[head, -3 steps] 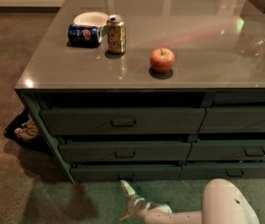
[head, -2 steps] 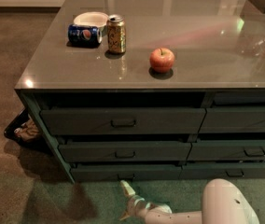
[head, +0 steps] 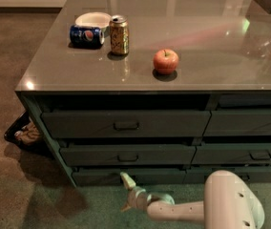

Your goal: Open bottom drawer

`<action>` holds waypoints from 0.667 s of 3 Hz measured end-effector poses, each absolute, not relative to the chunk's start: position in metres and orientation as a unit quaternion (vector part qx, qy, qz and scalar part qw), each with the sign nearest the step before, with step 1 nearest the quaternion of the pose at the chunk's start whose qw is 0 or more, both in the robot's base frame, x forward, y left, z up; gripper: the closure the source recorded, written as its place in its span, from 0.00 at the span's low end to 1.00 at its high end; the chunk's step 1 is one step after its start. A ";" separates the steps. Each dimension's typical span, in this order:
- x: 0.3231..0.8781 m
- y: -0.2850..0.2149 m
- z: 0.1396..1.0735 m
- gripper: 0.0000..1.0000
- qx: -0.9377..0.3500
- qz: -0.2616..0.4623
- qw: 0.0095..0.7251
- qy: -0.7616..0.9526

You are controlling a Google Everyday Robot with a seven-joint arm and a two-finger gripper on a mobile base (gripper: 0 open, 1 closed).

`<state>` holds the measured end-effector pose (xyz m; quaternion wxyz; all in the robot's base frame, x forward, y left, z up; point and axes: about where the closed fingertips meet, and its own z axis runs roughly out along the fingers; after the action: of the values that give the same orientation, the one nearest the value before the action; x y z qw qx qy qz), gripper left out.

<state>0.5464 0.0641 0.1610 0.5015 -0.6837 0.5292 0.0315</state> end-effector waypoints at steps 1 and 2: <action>0.594 0.060 0.206 0.00 -0.693 0.003 0.507 0.512; 0.594 0.060 0.206 0.00 -0.693 0.003 0.507 0.512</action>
Offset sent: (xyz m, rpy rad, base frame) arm 0.0422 -0.0030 0.0385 -0.0261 -0.0536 0.0050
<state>0.5945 0.0605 0.2056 0.5074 -0.6934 0.5115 0.0035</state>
